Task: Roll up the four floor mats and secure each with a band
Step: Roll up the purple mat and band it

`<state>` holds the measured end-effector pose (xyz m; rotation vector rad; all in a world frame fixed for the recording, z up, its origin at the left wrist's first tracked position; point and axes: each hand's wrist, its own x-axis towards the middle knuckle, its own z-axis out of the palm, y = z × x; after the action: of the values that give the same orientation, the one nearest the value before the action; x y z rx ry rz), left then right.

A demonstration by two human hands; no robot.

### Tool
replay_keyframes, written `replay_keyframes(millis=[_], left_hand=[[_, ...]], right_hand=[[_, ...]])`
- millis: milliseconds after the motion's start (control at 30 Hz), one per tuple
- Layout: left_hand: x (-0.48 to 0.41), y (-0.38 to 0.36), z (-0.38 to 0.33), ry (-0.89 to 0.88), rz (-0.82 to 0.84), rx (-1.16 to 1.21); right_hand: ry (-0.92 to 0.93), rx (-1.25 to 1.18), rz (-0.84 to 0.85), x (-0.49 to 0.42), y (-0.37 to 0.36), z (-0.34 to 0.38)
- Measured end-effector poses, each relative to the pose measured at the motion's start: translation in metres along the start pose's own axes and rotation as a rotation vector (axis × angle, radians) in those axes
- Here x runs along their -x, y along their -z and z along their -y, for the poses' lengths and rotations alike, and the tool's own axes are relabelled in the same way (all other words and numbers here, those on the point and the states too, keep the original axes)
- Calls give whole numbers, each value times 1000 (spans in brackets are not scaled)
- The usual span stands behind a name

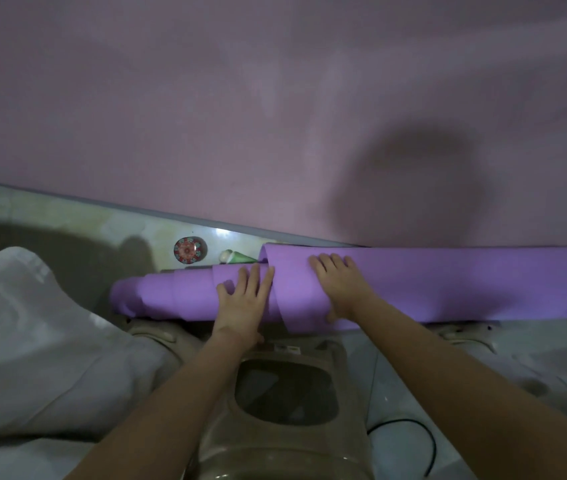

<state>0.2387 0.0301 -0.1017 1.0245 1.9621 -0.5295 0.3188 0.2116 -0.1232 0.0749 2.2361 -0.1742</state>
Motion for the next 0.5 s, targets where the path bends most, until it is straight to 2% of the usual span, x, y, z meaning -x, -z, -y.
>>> replay_keyframes(millis=[100, 133, 200, 267, 300, 333, 400, 500], left_hand=[[-13, -4, -4, 38, -3, -72], [-18, -1, -2, 31, 5, -85], [-27, 8, 6, -14, 31, -69], [-33, 17, 17, -69, 37, -16], [-36, 19, 21, -91, 39, 11], [-37, 20, 25, -109, 43, 32], [-41, 20, 29, -139, 51, 43], [-45, 25, 37, -180, 39, 74]], right_hand=[[-25, -48, 44, 7, 13, -7], [-42, -61, 5, 10, 18, -7], [-37, -84, -254, 20, 25, -4], [81, -164, -572, 32, 16, 7], [154, -191, -672, 40, 9, 15], [226, -207, -680, 47, -2, 22], [274, -242, -578, 59, -16, 35], [177, -221, -436, 65, -31, 45]])
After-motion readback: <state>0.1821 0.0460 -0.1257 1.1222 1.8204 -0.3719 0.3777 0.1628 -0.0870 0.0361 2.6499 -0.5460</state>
